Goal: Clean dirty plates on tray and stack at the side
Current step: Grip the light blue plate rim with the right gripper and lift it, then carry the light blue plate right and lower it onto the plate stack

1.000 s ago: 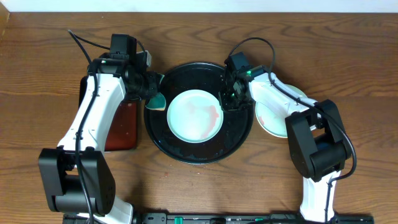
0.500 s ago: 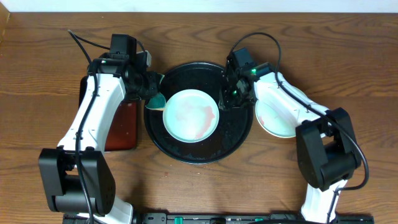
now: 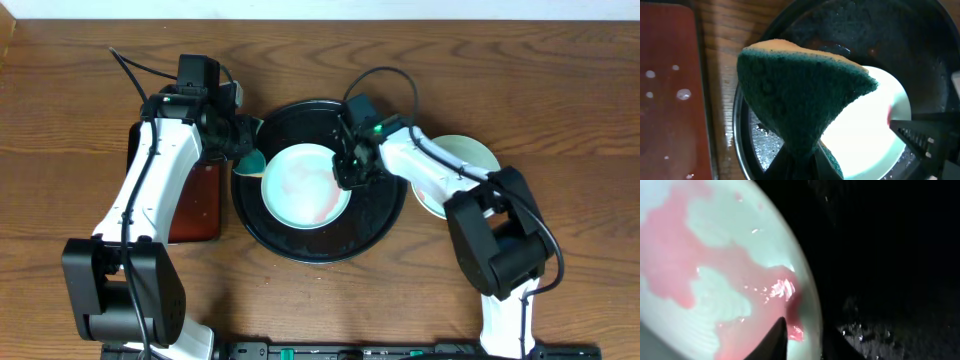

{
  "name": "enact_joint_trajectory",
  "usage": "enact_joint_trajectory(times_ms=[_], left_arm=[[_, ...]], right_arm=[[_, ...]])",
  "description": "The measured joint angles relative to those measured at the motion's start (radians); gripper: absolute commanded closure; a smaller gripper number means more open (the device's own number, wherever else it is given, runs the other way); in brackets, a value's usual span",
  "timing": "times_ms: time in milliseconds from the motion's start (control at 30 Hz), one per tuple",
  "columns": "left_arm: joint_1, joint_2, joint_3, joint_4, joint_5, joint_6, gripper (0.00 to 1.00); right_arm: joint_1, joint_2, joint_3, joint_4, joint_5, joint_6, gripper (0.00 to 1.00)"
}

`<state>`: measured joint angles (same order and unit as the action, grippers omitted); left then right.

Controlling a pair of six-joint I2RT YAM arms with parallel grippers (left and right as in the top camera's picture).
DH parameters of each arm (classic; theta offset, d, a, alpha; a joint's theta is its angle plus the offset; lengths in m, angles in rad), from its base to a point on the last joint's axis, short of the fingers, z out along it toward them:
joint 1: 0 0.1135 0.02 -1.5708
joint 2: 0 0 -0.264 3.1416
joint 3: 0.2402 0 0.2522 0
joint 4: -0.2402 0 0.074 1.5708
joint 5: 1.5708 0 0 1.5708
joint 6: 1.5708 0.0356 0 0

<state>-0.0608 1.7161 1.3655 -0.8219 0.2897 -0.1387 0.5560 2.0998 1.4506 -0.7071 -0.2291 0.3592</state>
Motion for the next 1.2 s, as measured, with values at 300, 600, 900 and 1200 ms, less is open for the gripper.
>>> enact_joint_trajectory(times_ms=[300,600,900,1200], left_arm=[[0.0,0.0,0.0,0.0,-0.012,0.0,0.93],[0.0,0.0,0.0,0.0,-0.013,0.0,0.93],[0.0,0.0,0.0,0.0,-0.013,0.0,0.93],[0.0,0.0,0.0,0.0,-0.013,0.0,0.93]], right_arm=[[0.005,0.003,0.008,-0.007,0.04,0.04,0.99],[0.012,-0.135,0.006,-0.095,0.237,0.046,0.99],[0.081,-0.387,0.007,-0.17,0.658,0.019,0.99],[0.261,-0.392,0.006,-0.214,1.111,0.003,0.99]])
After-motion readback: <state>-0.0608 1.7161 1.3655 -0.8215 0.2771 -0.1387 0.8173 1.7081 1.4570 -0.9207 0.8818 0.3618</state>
